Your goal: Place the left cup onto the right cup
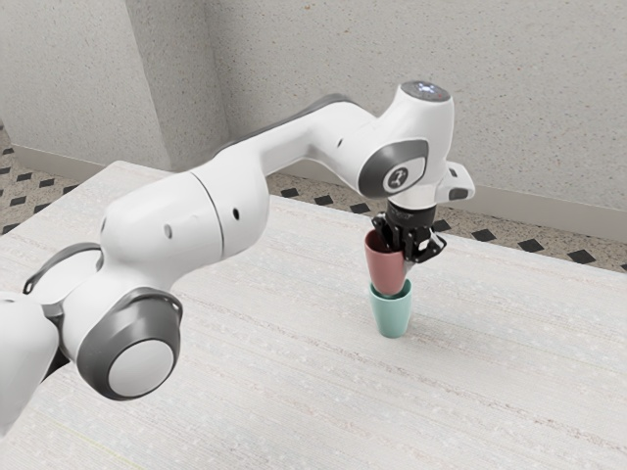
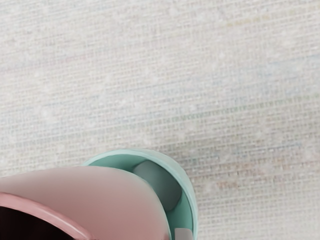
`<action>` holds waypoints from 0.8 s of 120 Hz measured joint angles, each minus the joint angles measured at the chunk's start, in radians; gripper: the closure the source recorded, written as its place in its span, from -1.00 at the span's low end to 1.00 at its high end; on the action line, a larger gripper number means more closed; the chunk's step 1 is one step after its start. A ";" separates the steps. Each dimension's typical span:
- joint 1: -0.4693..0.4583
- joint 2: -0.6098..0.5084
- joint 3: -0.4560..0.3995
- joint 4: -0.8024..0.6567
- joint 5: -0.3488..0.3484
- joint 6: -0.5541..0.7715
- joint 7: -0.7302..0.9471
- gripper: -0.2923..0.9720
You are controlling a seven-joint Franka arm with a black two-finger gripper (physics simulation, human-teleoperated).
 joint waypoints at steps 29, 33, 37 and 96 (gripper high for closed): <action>-0.001 0.015 -0.002 -0.001 -0.006 0.006 0.003 0.69; -0.001 0.018 -0.002 -0.001 -0.007 0.007 0.003 0.69; -0.001 0.020 -0.002 -0.001 -0.008 0.008 0.004 0.69; 0.024 -0.203 -0.015 -0.041 -0.019 -0.032 0.009 -0.37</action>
